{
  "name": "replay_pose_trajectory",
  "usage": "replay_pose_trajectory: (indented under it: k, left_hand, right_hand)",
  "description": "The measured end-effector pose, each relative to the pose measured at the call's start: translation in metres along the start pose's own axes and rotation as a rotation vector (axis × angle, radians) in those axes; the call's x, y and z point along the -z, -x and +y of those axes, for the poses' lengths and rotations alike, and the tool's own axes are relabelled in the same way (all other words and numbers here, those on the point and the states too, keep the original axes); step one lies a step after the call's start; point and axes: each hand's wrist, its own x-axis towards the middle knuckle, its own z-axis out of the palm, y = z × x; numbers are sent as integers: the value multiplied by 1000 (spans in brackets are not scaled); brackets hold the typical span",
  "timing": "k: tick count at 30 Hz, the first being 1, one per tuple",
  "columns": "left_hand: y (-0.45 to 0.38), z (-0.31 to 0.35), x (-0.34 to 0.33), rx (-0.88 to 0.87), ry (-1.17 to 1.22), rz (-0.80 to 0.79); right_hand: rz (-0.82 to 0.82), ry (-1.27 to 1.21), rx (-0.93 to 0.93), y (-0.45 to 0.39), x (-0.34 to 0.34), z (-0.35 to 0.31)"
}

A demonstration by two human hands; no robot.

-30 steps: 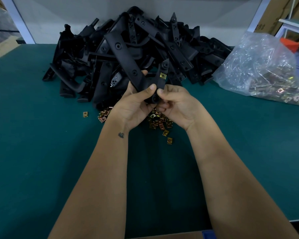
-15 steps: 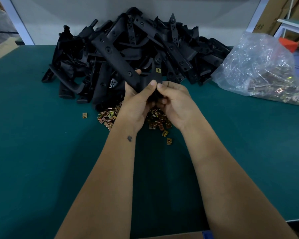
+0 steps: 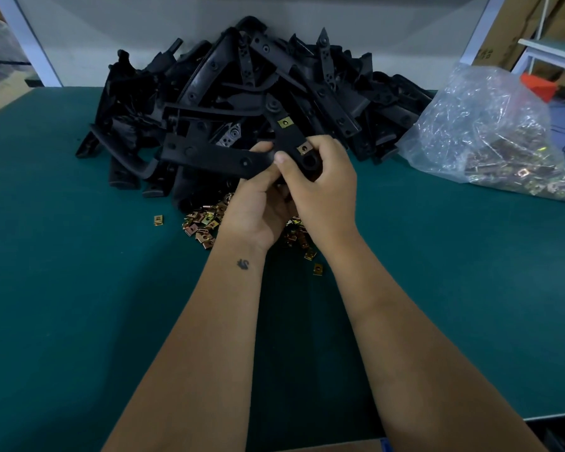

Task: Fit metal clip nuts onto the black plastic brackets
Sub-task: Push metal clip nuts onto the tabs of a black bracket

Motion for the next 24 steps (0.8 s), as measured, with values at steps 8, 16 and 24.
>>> replay_pose_trajectory:
  k: [8,16,24]
  left_hand:
    - [-1,-1,1,-32,9,-54]
    - [-2,0,4,-47,-47,-66]
    - [-3,-1,5,-44,-6,-76]
  right_hand:
    - [136,274,157,-2,5,2]
    - [171,307,200,-3,6,2]
    - [176,292,232,-3,5,1]
